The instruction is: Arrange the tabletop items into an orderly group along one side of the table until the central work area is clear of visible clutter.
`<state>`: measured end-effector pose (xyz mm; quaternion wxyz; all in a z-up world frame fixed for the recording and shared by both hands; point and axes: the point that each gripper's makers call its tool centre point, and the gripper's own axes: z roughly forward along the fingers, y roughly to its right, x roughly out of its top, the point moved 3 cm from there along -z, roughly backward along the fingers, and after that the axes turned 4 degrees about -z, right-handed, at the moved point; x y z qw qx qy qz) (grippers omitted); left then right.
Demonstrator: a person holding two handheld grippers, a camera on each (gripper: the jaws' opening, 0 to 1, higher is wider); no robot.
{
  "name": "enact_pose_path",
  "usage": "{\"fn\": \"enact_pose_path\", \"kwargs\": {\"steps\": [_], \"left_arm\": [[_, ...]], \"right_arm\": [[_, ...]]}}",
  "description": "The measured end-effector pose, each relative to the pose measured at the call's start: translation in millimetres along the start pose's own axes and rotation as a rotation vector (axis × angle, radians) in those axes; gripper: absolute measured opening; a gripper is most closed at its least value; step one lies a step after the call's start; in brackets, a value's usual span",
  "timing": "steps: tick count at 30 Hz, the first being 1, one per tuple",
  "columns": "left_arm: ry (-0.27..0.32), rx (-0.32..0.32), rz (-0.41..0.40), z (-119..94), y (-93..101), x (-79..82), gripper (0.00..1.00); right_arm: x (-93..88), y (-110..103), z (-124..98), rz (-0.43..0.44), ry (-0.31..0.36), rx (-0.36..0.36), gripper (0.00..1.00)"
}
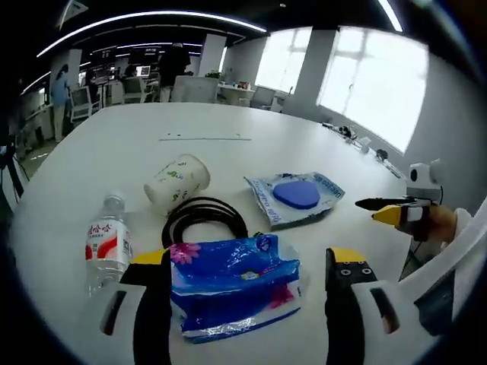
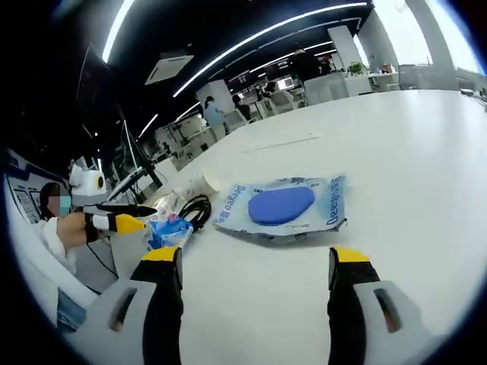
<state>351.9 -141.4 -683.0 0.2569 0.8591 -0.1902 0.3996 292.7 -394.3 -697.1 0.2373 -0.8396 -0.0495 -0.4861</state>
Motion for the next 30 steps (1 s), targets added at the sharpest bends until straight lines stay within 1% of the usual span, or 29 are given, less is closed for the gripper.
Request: {"fn": "enact_pose_path", "kwargs": {"steps": [3,5,8,11,14,16,17,19,20,22,24,26,30], "left_arm": [[0.013,0.006,-0.019,-7,-2.1,-0.4,0.83],[0.012,0.002,-0.037,-10,-3.8,-3.8,0.82],[0.007,0.029,-0.028,-12,-10.1,-10.2,0.8],[-0.013,0.044,-0.014,-12,-13.5,-16.4,0.79],[0.011,0.043,0.005,-13,-12.6,-16.0,0.78],[0.035,0.039,-0.007,-13,-12.4,-16.9,0.77],[0.045,0.045,-0.016,-12,-13.0,-17.0,0.77],[0.036,0.046,-0.022,-12,-14.8,-15.3,0.76],[0.058,0.052,-0.008,-12,-16.4,-11.4,0.76],[0.047,0.052,-0.013,-10,-20.6,-11.9,0.75],[0.037,0.077,-0.004,-10,-26.5,-13.0,0.74],[0.042,0.086,0.001,-12,-28.6,-11.8,0.73],[0.034,0.095,-0.045,-12,-34.2,-14.3,0.69]], "right_arm": [[-0.6,-5,0,0.003,-0.009,0.005,0.77],[-0.1,-10,1,0.004,-0.012,0.012,0.74],[-2.2,-18,4,-0.002,-0.027,0.031,0.73],[-7.1,-32,10,-0.01,-0.058,0.063,0.72],[-9.3,-46,16,-0.021,-0.08,0.095,0.7],[-10.5,-53,20,-0.035,-0.093,0.11,0.68],[-11.6,-56,22,-0.04,-0.104,0.118,0.67],[-15.6,-66,27,-0.067,-0.148,0.157,0.66],[-15.1,-70,31,-0.08,-0.155,0.165,0.65],[-13.3,-79,37,-0.087,-0.158,0.184,0.64],[-13.0,-87,42,-0.084,-0.164,0.201,0.63],[-13.6,-96,48,-0.09,-0.17,0.22,0.62],[-20.8,-108,60,-0.087,-0.197,0.244,0.6]]}}
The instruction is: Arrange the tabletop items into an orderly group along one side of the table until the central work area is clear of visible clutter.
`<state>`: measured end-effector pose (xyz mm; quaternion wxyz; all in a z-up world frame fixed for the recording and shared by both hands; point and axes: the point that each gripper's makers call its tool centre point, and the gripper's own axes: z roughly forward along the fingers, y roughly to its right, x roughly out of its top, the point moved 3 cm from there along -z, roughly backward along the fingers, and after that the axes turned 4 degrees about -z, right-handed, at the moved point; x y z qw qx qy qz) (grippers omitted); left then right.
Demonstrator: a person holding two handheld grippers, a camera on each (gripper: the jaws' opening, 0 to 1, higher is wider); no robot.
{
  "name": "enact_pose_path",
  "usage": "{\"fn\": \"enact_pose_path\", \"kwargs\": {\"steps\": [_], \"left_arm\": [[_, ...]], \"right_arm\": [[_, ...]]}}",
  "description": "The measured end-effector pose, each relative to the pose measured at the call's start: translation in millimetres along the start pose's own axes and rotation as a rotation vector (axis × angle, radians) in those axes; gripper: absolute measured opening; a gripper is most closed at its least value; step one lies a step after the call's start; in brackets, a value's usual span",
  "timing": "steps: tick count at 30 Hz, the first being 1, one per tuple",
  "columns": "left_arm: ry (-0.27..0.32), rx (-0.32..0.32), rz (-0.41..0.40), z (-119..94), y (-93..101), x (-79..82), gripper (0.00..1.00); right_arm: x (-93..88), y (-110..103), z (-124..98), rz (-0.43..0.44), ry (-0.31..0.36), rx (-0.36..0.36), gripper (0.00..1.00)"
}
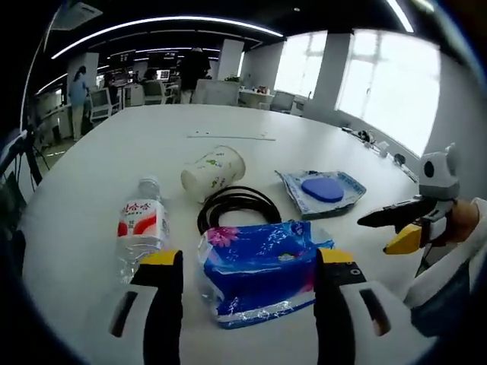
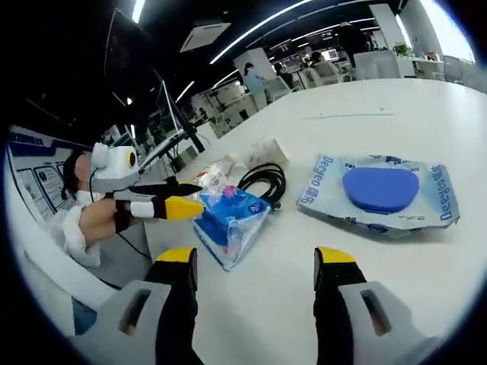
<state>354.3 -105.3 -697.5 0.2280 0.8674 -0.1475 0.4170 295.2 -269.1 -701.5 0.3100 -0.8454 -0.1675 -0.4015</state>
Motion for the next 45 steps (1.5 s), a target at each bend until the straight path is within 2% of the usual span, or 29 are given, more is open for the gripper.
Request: {"fn": "enact_pose_path", "kwargs": {"steps": [4,10,14,22,24,25,26,28,30,32,33,35,38,40,45], "left_arm": [[-0.015,-0.008,0.022,2,3.2,-2.1,0.67],[-0.078,-0.021,0.017,6,3.7,-15.0,0.65],[-0.071,-0.031,-0.009,7,2.5,-14.5,0.65],[-0.115,-0.023,-0.009,8,-1.0,-22.2,0.56],[-0.143,-0.005,-0.004,7,-4.5,-26.0,0.5],[-0.174,0.017,0.044,6,-8.2,-29.2,0.47],[-0.18,0.026,0.073,6,-9.0,-29.6,0.43],[-0.195,0.033,0.094,7,-7.7,-32.0,0.38],[-0.188,0.021,0.073,7,-6.6,-31.4,0.33],[-0.18,0.011,0.033,6,-6.9,-30.1,0.28],[-0.179,0.008,0.018,5,-7.5,-29.9,0.24],[-0.183,0.008,-0.004,3,-9.3,-30.4,0.11],[-0.166,-0.022,-0.079,3,-4.9,-28.8,0.08],[-0.187,-0.028,-0.059,4,-2.0,-32.2,0.05],[-0.194,-0.054,-0.035,5,7.2,-32.0,0.0]], "right_arm": [[-5.0,-4,12,0.004,-0.029,0.018,0.57],[-3.7,-7,24,0.005,-0.038,0.025,0.54],[-4.9,-9,35,0.026,-0.032,0.035,0.48],[-9.9,-10,47,0.009,-0.054,0.041,0.38],[-12.2,-10,49,0.011,-0.059,0.042,0.36],[-13.8,-10,51,0.016,-0.064,0.041,0.33],[-15.1,-9,52,0.019,-0.07,0.041,0.31],[-17.3,-8,54,0.018,-0.08,0.036,0.24],[-21.1,-7,57,0.014,-0.091,0.03,0.17],[-22.0,-2,55,0.016,-0.075,0.017,0.1],[-21.4,-1,55,0.055,-0.067,0.012,0.09],[-22.5,1,54,0.072,-0.069,0.014,0.06],[-22.6,2,50,0.107,-0.051,0.01,0.03],[-23.3,2,48,0.115,-0.051,0.011,0.02],[-25.8,3,45,0.122,-0.05,0.004,0.0]]}}
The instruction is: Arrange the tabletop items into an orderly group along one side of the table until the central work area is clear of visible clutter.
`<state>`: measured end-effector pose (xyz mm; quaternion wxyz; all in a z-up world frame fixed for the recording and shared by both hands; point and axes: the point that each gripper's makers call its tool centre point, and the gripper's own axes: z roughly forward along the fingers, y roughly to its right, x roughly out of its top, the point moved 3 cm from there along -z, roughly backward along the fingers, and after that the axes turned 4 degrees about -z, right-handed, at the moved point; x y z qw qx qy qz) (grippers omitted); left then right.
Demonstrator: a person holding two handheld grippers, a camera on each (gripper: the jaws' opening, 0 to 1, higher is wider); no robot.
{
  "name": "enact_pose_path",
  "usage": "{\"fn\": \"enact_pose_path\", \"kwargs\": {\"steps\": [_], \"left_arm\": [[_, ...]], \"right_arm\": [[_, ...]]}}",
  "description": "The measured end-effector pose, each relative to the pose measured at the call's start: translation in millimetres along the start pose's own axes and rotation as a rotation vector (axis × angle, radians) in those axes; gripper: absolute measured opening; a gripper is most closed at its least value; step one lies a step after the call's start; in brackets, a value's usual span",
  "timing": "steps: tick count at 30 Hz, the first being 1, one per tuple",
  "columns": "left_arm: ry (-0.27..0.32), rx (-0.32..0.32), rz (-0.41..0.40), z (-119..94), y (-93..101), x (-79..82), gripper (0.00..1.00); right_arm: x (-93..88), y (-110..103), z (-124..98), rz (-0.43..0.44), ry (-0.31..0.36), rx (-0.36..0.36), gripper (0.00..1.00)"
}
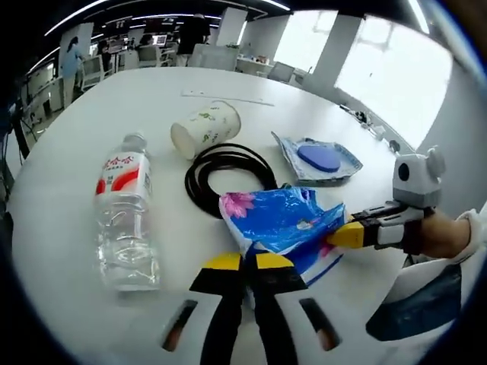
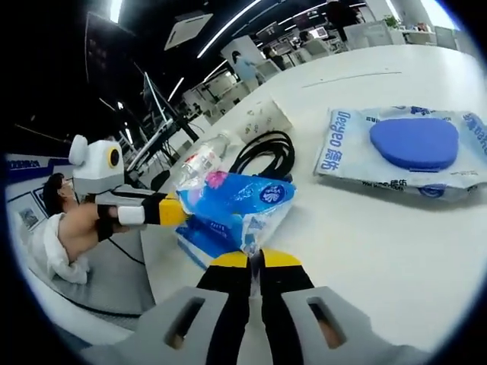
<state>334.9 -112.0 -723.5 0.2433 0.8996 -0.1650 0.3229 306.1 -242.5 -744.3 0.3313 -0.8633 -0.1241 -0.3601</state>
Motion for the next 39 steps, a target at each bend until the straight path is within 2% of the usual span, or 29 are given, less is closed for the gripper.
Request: {"fn": "enact_pose_path", "kwargs": {"steps": [5,13,22,26,30,34,39], "left_arm": [[0.01,-0.025,-0.006,-1,4.1,2.0,0.0],[0.016,-0.049,0.047,3,16.3,3.2,0.0],[0.013,-0.126,0.097,9,51.9,3.0,0.0],[0.01,-0.166,0.083,14,64.9,5.3,0.0],[0.035,-0.216,0.097,15,88.1,20.4,0.0],[0.029,-0.263,0.098,20,106.4,31.2,0.0],[0.016,-0.285,0.176,30,130.1,43.7,0.0]], "right_arm": [[-0.4,3,-4,0.041,0.01,0.003,0.0],[-1.1,8,-16,0.015,0.026,0.005,0.0],[-6.5,27,-47,0.083,0.071,0.0,0.0],[-5.3,35,-63,0.09,0.095,-0.01,0.0],[8.1,44,-82,0.079,0.129,-0.019,0.0],[17.2,51,-103,0.088,0.16,-0.026,0.0],[22.7,66,-123,0.079,0.181,-0.057,0.0]]}}
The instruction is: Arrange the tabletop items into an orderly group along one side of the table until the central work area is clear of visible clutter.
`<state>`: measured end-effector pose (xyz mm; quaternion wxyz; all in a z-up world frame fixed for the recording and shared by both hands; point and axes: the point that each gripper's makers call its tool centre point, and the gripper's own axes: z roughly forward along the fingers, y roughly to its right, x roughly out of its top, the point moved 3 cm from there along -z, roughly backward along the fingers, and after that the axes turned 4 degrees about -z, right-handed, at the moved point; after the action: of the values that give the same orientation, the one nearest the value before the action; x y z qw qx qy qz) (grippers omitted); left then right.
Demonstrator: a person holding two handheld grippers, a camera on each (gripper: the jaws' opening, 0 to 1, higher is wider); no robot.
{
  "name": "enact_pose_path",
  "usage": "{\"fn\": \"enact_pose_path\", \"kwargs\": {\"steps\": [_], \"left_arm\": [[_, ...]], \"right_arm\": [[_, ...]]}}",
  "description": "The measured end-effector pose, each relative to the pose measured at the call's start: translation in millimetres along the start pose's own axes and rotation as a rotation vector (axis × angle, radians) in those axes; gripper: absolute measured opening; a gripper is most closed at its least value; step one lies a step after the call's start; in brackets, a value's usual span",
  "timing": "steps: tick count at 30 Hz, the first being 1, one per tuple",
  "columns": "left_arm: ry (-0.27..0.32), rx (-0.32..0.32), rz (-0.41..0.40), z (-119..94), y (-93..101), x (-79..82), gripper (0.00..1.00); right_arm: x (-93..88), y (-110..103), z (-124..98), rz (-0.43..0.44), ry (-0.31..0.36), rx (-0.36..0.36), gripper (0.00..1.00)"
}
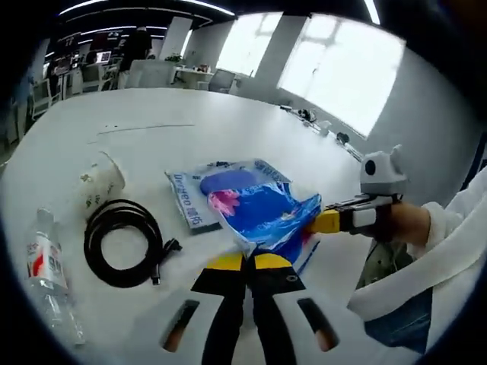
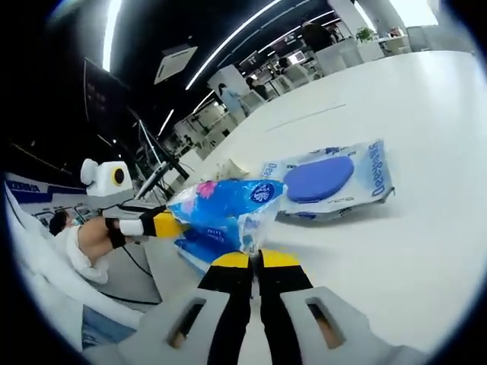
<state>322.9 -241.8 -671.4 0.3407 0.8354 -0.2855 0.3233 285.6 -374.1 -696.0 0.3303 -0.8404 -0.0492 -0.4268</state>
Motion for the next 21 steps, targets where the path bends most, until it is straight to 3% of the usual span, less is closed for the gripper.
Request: {"fn": "enact_pose_path", "kwargs": {"steps": [21], "left_arm": [[-0.035,-0.126,0.164,48,76.5,37.3,0.0]], "right_arm": [[25.2,34,-87,0.052,0.116,-0.107,0.0]]}}
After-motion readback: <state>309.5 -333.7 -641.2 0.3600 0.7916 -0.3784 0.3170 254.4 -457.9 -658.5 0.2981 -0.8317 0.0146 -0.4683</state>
